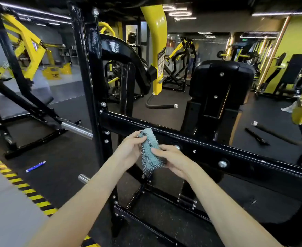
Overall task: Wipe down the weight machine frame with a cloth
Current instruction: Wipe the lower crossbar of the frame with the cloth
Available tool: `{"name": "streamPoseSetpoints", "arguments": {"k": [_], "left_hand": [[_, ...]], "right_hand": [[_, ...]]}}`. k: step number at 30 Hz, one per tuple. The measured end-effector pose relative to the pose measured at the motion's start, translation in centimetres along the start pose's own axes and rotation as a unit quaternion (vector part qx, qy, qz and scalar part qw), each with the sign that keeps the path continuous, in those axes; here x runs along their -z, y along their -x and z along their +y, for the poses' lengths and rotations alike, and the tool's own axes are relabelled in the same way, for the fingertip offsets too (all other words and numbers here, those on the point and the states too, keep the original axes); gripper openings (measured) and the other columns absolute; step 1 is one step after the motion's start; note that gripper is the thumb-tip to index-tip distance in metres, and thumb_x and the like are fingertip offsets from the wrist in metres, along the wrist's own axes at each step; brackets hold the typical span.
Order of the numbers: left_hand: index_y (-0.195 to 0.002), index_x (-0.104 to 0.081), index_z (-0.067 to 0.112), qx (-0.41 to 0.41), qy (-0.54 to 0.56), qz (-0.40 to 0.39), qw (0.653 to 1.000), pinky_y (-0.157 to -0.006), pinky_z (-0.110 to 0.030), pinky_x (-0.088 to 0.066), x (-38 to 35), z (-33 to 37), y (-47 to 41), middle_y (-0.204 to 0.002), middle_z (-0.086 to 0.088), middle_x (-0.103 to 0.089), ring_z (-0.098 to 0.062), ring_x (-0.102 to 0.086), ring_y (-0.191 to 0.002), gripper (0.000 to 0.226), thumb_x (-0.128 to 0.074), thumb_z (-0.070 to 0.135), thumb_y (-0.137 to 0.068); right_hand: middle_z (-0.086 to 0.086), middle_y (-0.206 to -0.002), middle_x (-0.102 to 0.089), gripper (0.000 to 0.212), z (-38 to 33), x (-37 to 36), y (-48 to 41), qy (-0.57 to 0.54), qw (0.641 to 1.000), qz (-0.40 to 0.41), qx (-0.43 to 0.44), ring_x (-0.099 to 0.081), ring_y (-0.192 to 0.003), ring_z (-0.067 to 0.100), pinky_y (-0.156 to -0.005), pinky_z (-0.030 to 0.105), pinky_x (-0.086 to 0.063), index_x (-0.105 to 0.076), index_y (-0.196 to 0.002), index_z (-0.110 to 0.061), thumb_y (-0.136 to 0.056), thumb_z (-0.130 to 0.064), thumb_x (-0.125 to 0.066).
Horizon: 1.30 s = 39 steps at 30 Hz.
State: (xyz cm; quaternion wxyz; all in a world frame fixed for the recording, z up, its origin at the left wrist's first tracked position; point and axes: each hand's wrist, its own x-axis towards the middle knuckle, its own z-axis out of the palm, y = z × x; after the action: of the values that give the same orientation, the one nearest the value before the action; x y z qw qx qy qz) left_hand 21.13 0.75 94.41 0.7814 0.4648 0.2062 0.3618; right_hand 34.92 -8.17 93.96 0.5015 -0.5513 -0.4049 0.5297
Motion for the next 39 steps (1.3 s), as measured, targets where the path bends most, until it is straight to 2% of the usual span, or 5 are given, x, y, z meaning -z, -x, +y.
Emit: {"name": "streamPoseSetpoints", "arguments": {"k": [14, 18, 30, 34, 39], "left_hand": [[-0.113, -0.061, 0.014, 0.065, -0.064, -0.001, 0.996, -0.105, -0.049, -0.038, 11.8, 2.5, 1.0, -0.121, -0.004, -0.064, -0.025, -0.056, -0.121, 0.061, -0.033, -0.023, -0.073], [-0.126, -0.056, 0.027, 0.061, -0.138, -0.067, 0.986, -0.101, -0.039, -0.037, 11.3, 2.4, 1.6, -0.125, 0.002, -0.064, -0.015, -0.058, -0.118, 0.050, -0.066, 0.024, -0.077], [-0.128, -0.048, 0.021, -0.337, -0.572, 0.063, 0.745, -0.104, -0.046, -0.039, 15.5, -2.8, 2.5, -0.120, 0.006, -0.040, -0.011, -0.039, -0.117, 0.068, -0.079, 0.007, -0.070], [-0.111, -0.061, 0.014, -0.085, -0.343, -0.023, 0.935, -0.083, -0.026, -0.050, 14.8, -2.2, 2.7, -0.108, -0.004, -0.062, -0.013, -0.060, -0.096, 0.028, -0.070, 0.013, -0.085], [-0.109, -0.064, 0.002, 0.136, -0.173, 0.029, 0.975, -0.081, -0.043, -0.055, 15.8, -1.4, 1.0, -0.104, -0.020, -0.069, -0.030, -0.068, -0.088, 0.020, -0.063, 0.004, -0.088]], "right_hand": [[0.006, -0.083, -0.061, 0.040, -0.4, -5.8, -3.7, 0.122, 0.973, 0.170, 0.099, -0.057, -0.072, 0.013, -0.056, 0.016, -0.047, -0.064, -0.073, -0.014, -0.074, 0.024, -0.053], [0.004, -0.081, -0.062, 0.042, -0.5, -8.1, -4.8, 0.213, 0.967, 0.111, 0.089, -0.057, -0.070, 0.012, -0.059, 0.021, -0.047, -0.066, -0.074, -0.017, -0.072, 0.024, -0.054], [0.015, -0.102, -0.062, 0.067, 2.6, -11.4, -6.8, 0.000, 0.993, 0.102, 0.064, -0.060, -0.094, 0.020, -0.059, 0.020, -0.049, -0.059, -0.114, -0.010, -0.070, 0.036, -0.038], [0.010, -0.112, -0.056, 0.052, 3.6, -12.2, -7.9, 0.088, 0.981, 0.170, 0.018, -0.055, -0.101, 0.015, -0.078, 0.021, -0.047, -0.059, -0.115, -0.020, -0.078, 0.016, -0.064], [0.006, -0.106, -0.058, 0.024, 3.3, -11.2, -8.2, 0.331, 0.861, 0.381, 0.067, -0.059, -0.091, 0.015, -0.086, 0.031, -0.050, -0.065, -0.110, -0.013, -0.087, -0.011, -0.067]]}}
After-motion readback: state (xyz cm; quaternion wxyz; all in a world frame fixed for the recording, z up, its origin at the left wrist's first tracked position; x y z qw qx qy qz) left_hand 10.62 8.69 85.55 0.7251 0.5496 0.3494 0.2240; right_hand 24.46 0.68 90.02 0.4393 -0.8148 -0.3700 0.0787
